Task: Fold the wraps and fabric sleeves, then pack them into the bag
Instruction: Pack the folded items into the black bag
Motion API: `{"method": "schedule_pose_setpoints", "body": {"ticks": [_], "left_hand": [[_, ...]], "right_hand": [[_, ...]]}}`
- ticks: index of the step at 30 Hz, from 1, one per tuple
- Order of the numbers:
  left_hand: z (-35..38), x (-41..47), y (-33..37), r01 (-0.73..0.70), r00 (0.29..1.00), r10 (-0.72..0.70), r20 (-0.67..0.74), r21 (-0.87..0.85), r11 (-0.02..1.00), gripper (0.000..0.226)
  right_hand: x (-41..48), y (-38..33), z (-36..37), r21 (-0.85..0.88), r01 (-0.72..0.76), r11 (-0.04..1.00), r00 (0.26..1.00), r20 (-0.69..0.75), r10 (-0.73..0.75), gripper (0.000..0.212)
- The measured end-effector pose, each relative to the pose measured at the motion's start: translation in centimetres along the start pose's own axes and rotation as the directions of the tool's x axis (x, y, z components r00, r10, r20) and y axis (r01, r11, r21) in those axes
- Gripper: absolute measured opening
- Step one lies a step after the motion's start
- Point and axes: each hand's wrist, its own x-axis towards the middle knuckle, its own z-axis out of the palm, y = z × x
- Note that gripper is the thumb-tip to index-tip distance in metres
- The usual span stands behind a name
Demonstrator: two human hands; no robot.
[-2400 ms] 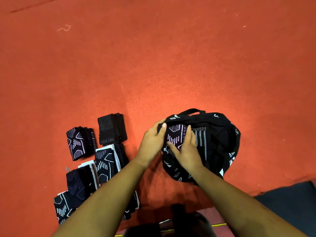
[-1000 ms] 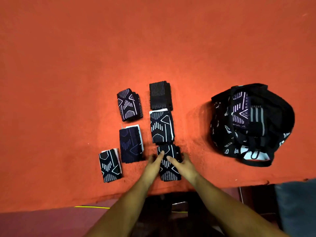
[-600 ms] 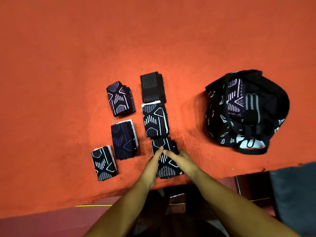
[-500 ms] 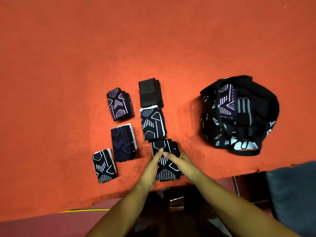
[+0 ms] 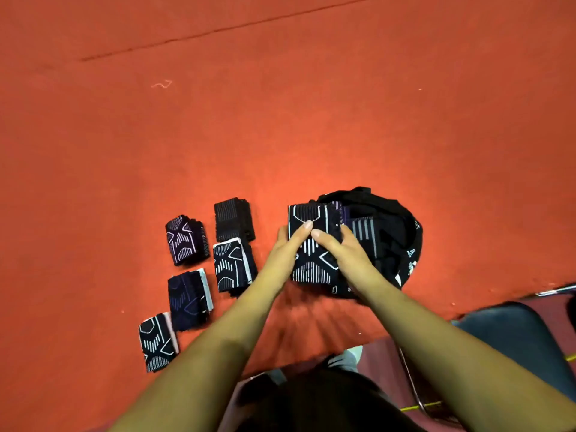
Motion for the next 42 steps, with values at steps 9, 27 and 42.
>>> {"method": "schedule_pose_setpoints", "body": {"ticks": [9, 27, 42], "left_hand": [[6.4, 6.2, -0.8, -0.154, 0.893, 0.395, -0.218, 0.676, 0.721, 0.041], [6.7, 11.8, -3.9, 0.164, 0.925, 0.053, -0.377, 0.520, 0.838, 0.018], [6.5, 11.1, -5.0, 0.184, 0.940, -0.009, -0.342, 0.481, 0.857, 0.028]], "right_hand": [[3.5, 0.7, -12.7, 0.206, -0.144, 0.968, 0.973, -0.147, 0.176, 0.037], [12.5, 6.0, -17.5, -0.092, -0.350, 0.932, 0.936, -0.071, 0.345, 0.044], [14.2, 8.9, -15.5, -0.394, -0.280, 0.876, 0.949, -0.252, 0.190, 0.075]]}}
